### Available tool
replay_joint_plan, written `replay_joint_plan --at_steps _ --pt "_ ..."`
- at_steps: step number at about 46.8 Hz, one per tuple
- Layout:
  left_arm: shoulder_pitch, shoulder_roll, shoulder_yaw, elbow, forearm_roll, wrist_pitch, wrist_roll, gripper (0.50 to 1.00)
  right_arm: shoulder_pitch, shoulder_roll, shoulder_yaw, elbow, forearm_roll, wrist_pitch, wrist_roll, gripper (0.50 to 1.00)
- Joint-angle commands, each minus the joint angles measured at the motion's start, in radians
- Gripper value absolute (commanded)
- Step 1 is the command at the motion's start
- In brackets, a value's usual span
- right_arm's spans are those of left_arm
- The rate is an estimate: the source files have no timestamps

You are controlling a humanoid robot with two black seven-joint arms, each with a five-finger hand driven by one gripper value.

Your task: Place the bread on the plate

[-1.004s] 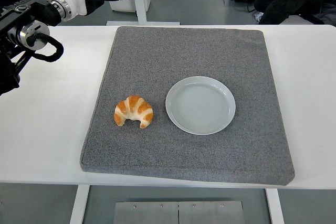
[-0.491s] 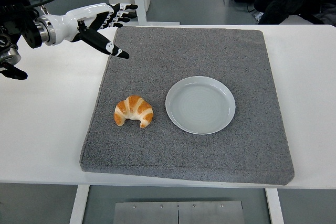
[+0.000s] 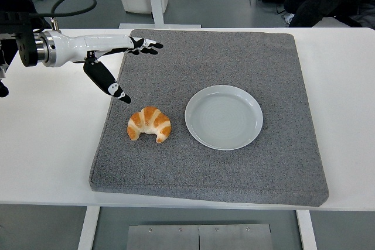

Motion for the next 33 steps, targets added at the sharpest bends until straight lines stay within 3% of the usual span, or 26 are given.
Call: replay_joint_plan --at_steps 1,5,22,33 --pt "0.033 -0.037 0.004 -0.003 0.106 0.024 0.002 0.998 0.000 0.000 0.000 0.000 -0.001 0.000 0.000 1.000" --pt "0.059 -0.054 0.004 -0.001 0.189 0.061 0.001 0.998 0.000 0.000 0.000 0.000 -0.001 0.000 0.000 1.000" --pt "0.077 -0.137 0.050 -0.001 0.225 0.092 0.002 0.998 0.000 0.000 0.000 0.000 -0.001 0.000 0.000 1.000" --pt "0.114 -0.166 0.082 0.005 0.401 0.138 0.019 0.990 0.000 0.000 0.000 0.000 0.001 0.000 0.000 1.000"
